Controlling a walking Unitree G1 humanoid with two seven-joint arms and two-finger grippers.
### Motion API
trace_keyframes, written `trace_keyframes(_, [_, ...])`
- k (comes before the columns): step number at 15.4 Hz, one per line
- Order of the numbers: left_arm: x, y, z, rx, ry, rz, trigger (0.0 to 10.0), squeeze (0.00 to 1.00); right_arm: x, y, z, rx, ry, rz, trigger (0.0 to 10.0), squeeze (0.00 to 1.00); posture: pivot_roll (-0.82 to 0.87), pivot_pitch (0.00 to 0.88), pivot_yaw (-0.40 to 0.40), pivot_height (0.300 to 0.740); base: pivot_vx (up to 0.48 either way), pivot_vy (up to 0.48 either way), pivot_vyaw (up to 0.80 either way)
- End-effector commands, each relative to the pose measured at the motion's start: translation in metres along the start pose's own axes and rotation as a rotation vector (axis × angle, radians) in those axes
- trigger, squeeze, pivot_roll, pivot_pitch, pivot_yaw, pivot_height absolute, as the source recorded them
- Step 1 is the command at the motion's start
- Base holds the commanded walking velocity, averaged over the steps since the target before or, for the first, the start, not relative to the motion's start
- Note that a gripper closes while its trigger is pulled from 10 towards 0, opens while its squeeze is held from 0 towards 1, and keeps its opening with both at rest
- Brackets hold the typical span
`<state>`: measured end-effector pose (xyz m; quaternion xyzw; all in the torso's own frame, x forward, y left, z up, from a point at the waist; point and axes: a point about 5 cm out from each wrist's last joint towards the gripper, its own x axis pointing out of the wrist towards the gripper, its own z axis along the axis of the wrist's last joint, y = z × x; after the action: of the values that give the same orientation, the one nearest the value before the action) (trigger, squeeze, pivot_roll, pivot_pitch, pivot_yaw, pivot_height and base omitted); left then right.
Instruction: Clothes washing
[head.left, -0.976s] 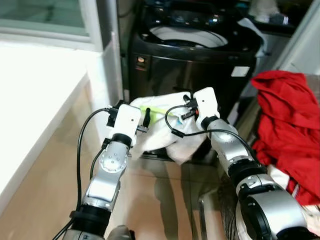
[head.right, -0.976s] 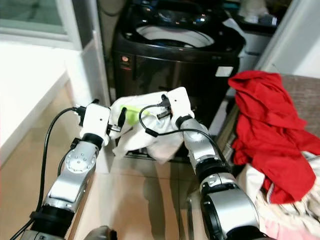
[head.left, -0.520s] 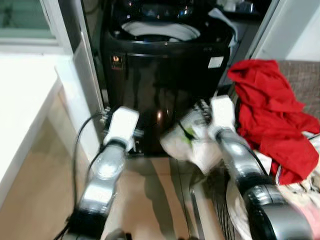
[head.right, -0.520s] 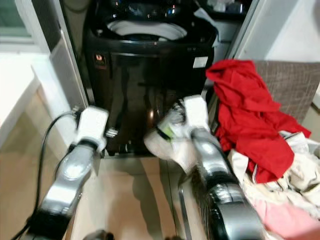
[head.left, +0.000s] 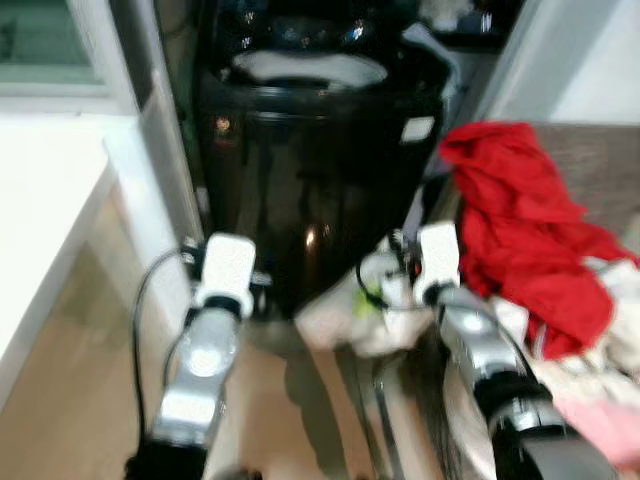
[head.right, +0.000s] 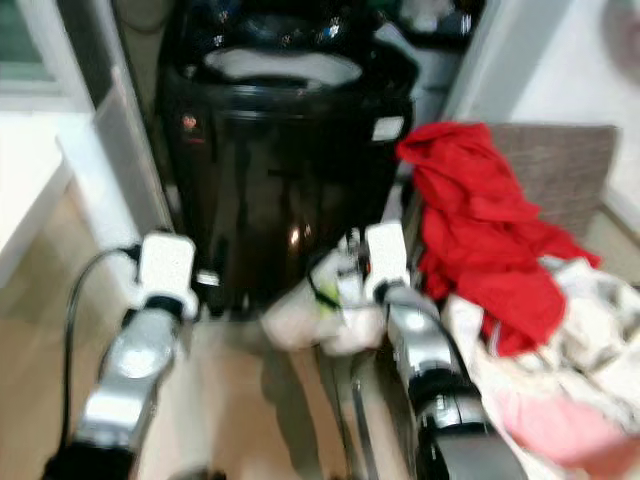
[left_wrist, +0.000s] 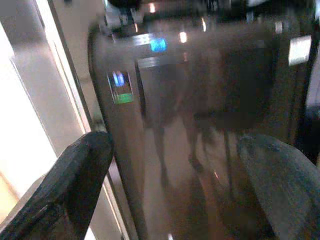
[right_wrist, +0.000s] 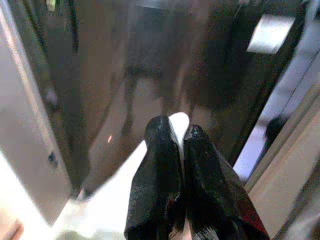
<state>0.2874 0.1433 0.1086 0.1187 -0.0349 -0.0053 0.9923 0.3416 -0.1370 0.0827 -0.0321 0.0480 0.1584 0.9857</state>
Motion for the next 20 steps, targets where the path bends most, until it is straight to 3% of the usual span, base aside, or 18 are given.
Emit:
trace_keyframes(1, [0.007,-0.004,0.02,0.007,-0.082,0.005,10.0,0.0,0.005,-0.011,0.022,-0.019,-0.082,-0.017,0.0,0.0,0.06,0.0,-0.064,0.74,0.48,0.0,0.0])
trace_keyframes(3, [0.013,-0.002,0.031,0.006,-0.119,0.016,10.0,0.0,0.013,-0.009,0.044,-0.06,-0.151,0.007,0.0,0.0,0.06,0.0,-0.063,0.74,0.48,0.0,0.0])
trace_keyframes(7, [0.027,0.002,0.053,-0.013,-0.177,0.039,10.0,0.0,0.035,-0.003,0.115,-0.13,-0.334,0.071,0.0,0.0,0.05,0.0,-0.055,0.74,0.48,0.0,0.0])
trace_keyframes(10, [0.027,-0.001,0.056,0.0,-0.184,0.035,10.0,0.0,0.042,0.001,0.146,-0.139,-0.408,0.09,0.0,0.0,0.05,0.0,-0.058,0.74,0.48,0.0,0.0])
trace_keyframes(20, [0.026,0.0,0.057,-0.005,-0.18,0.055,10.0,0.0,0.049,0.011,0.149,-0.136,-0.4,0.13,0.0,0.0,0.07,0.0,-0.066,0.74,0.47,0.0,0.08])
